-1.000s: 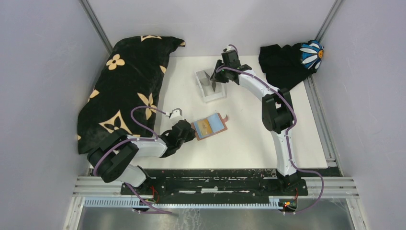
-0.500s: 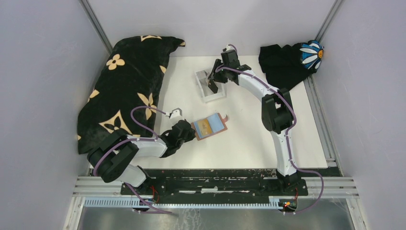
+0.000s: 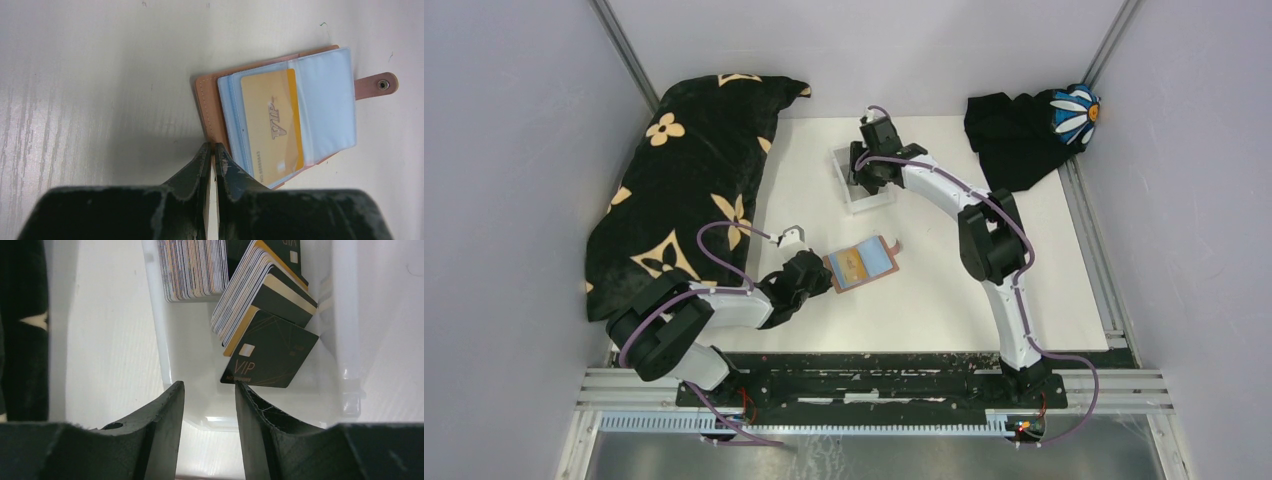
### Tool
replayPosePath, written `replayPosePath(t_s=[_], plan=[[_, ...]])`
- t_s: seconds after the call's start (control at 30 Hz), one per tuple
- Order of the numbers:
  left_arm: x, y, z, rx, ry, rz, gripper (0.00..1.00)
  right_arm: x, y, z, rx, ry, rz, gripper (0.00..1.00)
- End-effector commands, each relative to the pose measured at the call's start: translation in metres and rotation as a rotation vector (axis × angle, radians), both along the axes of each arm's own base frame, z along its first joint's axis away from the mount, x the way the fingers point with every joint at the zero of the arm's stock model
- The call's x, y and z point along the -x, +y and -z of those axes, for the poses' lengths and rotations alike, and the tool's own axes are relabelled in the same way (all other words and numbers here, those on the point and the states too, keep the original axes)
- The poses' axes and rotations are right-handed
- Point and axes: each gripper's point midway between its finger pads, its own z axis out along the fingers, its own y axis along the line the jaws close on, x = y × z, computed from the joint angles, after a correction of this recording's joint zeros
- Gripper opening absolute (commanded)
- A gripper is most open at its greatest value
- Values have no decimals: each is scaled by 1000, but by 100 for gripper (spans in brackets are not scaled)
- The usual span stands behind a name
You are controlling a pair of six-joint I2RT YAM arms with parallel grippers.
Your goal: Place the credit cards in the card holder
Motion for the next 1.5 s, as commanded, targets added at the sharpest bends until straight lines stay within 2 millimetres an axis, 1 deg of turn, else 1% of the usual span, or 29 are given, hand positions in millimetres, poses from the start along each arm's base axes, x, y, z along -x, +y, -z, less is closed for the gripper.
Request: replayPosePath(t_s=[0.0,0.17,0.33,0.57,0.87,1.07,1.47], plan=[[18,11,21,-79,66,46,14,-3,-12,-21,95,-83,2,48],[17,10,22,-80,68,46,14,-11,-23,-18,163,-99,35,47],[16,9,23,-84,72,48,14,-16,-26,-17,197,-108,40,47],[16,9,27,-93,81,50,14,-20,-20,-19,202,-117,23,47],[15,7,30,-92,85,54,14,-12,-10,-27,220,-146,-3,47],[15,6,31,-90,87,56,14,-11,-7,-26,226,-142,-12,48],[16,6,32,-86,89,56,14,-16,-9,-3,281,-114,-8,49]])
